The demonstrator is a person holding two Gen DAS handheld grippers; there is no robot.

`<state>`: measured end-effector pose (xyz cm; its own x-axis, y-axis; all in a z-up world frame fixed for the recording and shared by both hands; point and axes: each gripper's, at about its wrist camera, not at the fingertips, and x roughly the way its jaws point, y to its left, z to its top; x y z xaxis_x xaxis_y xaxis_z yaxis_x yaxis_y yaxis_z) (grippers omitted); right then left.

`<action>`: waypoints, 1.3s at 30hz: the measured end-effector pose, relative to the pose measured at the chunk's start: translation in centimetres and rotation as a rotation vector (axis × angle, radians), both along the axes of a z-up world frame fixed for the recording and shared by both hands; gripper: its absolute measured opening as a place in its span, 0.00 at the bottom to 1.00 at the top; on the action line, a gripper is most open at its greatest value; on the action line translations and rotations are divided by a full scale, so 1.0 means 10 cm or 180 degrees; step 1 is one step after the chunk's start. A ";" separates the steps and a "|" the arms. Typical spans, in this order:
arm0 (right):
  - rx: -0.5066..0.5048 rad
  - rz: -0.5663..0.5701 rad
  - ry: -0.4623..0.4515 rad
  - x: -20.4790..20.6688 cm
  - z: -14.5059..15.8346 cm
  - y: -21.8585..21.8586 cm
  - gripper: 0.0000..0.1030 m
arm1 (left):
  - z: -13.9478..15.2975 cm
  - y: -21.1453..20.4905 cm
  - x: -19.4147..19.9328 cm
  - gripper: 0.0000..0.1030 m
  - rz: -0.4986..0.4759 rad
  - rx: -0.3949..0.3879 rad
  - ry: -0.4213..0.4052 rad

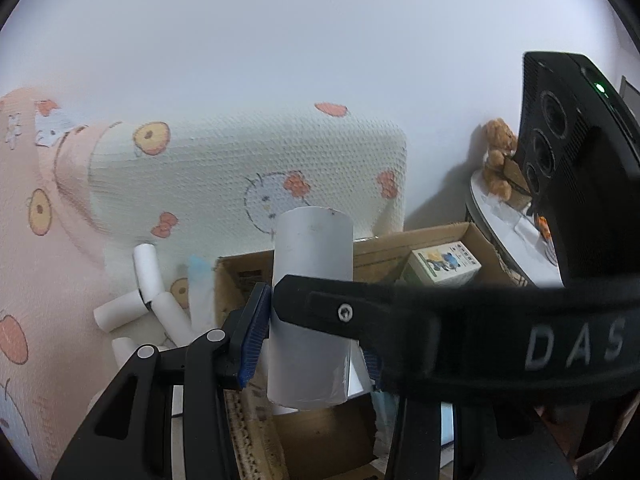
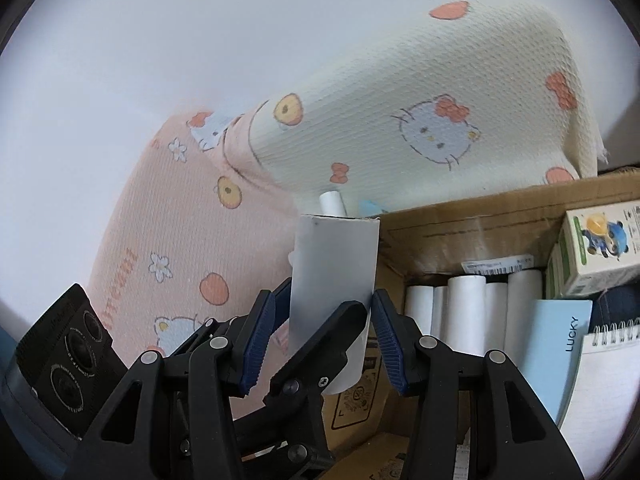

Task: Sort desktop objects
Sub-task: 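Lower the tube into the row of tubes and open the left gripper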

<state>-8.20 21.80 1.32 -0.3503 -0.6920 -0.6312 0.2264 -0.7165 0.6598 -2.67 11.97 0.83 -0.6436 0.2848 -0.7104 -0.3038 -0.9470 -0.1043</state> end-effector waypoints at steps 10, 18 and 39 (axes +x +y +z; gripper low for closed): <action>0.0071 -0.0180 -0.0360 -0.13 -0.35 0.22 0.46 | -0.38 0.25 -0.21 0.45 -0.0067 -0.0093 -0.0501; 0.0330 -0.0255 -0.0508 -0.19 -0.53 0.29 0.46 | -0.67 0.24 -0.44 0.44 0.0012 0.0218 -0.1104; 0.0748 -0.0261 -0.0554 -0.35 -0.73 0.36 0.38 | -1.16 0.29 -0.63 0.44 0.0114 0.0563 -0.1662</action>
